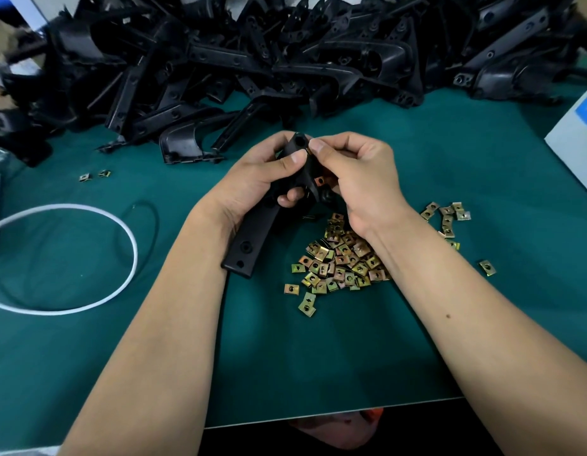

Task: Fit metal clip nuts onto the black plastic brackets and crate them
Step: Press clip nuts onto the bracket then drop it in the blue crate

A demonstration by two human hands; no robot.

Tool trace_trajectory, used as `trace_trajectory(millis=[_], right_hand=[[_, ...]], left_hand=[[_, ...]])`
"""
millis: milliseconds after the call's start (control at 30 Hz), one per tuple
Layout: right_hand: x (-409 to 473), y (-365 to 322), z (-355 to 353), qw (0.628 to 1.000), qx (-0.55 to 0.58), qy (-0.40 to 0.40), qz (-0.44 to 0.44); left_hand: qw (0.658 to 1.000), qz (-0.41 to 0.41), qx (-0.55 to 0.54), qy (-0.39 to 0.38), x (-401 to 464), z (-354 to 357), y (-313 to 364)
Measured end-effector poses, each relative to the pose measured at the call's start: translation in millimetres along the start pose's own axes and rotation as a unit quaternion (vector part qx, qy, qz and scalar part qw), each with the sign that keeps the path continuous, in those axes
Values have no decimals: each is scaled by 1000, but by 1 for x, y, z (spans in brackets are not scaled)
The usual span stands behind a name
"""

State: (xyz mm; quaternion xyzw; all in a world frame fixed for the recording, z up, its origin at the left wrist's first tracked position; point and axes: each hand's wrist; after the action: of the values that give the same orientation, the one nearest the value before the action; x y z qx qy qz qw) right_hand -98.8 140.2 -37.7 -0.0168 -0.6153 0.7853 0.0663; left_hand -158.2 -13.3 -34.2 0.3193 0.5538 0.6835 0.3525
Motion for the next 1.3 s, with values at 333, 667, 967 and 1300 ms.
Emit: trace_trajectory(millis=[333, 667, 967, 1300], right_hand=[[4, 6, 4, 971, -234, 6, -44], [2, 3, 6, 943, -326, 44, -56], [-1, 3, 7, 940, -331, 46, -70], [-2, 2, 8, 940, -331, 42, -75]], left_hand=[[968, 78, -58, 233, 12, 10, -2], [954, 96, -108, 261, 17, 9, -8], [963, 113, -117, 213, 15, 8, -8], [963, 112, -108, 222, 12, 7, -7]])
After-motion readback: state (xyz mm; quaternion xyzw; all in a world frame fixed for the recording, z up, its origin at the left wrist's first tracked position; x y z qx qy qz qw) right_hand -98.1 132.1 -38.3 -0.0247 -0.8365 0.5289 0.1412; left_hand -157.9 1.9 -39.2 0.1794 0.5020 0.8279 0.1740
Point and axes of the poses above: each hand's wrist, its own x-axis towards the middle knuckle, its own z-axis out of the palm, y = z × x, and after that the axes turned 15 degrees about -y, right-handed
